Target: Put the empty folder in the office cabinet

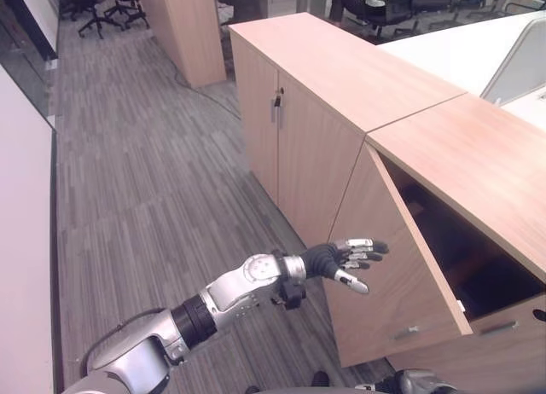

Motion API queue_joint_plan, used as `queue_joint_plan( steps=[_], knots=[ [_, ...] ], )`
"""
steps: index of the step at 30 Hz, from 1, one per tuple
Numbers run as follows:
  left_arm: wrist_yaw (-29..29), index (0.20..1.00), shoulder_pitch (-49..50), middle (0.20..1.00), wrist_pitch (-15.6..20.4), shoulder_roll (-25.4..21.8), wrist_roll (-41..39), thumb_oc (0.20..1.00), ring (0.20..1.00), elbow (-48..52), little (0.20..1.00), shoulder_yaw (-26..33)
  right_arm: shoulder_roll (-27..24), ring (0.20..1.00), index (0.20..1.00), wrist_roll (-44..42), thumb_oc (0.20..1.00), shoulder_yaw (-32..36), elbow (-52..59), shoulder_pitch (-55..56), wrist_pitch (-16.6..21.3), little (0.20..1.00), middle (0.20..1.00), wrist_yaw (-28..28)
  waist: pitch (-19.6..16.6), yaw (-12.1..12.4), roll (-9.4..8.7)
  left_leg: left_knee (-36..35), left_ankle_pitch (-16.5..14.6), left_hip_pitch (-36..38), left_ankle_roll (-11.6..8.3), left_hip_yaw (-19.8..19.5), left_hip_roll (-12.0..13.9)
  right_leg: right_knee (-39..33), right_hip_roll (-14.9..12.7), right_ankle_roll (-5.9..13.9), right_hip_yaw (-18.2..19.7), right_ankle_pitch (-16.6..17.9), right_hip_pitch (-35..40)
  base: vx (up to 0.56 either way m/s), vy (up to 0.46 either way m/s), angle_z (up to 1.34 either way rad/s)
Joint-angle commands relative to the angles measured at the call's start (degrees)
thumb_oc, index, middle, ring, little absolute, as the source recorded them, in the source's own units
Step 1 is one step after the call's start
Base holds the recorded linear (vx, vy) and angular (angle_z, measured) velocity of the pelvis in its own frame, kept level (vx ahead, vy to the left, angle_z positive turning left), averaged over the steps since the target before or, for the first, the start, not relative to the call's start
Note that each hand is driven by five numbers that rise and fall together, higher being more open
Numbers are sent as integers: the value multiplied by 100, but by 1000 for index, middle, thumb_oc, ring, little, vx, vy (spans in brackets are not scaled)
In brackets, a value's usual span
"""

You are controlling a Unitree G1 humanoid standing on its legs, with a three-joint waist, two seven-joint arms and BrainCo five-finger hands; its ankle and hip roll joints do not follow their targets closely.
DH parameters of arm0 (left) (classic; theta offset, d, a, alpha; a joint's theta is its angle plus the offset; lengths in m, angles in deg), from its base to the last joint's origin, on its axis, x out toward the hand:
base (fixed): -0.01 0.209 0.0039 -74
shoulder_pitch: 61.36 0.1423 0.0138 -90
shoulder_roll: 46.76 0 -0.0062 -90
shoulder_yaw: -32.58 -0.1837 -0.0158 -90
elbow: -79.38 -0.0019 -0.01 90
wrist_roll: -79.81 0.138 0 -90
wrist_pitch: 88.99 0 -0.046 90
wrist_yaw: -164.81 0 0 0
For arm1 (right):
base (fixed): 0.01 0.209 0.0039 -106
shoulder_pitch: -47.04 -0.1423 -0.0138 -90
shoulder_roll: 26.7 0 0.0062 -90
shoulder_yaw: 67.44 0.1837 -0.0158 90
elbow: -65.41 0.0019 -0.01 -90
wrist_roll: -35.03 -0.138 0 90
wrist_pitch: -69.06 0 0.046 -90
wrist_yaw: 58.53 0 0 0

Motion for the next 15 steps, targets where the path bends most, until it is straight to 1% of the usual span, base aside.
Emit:
queue_joint_plan(
  steps=[1,2,3,7,12,15],
  knots=[
    [196,1000,-457,1000,303,269,273,1000,1000,-365,1000,446,415,1000,1000,800,1000,-725,-710,1756,249,1000,1000,872,81,-192,-375,-85,-198,-211,-156,-21,-10,4,-304,549,64,-532,376,-3,-24,-4],
    [233,1000,-401,1000,289,255,362,1000,1000,-382,1000,504,454,1000,1000,801,1000,-674,-800,1858,204,1000,1000,891,90,-205,-371,-85,-224,-200,-163,-18,4,4,-288,552,75,-557,383,-23,-23,-5],
    [249,1000,-359,1000,280,241,440,1000,1000,-364,1000,531,475,1000,1000,798,1000,-644,-855,1930,181,1000,1000,905,83,-217,-375,-85,-188,-232,-156,-20,1,4,-292,547,77,-533,346,-30,-28,-1],
    [353,1000,-168,1000,228,272,576,1000,1000,-324,1000,746,492,1000,1000,493,1000,-443,-661,2236,169,1000,1000,988,111,-288,-387,-85,-175,-255,-167,-3,26,4,-263,528,109,-551,310,-25,-25,0],
    [374,1000,-111,1000,191,281,656,1000,1000,-292,1000,811,386,1000,1000,535,1000,-538,-485,2172,227,1000,1000,1106,128,-295,-400,-85,-196,-227,-187,2,57,4,-223,507,147,-603,327,-2,-6,0],
    [394,1000,-150,1000,164,319,721,1000,1000,-346,1000,824,291,1000,1000,487,1000,-508,-311,2207,260,1000,1000,1130,128,-322,-423,-85,-159,-247,-187,8,61,4,-214,494,159,-587,306,0,0,0]
  ],
)
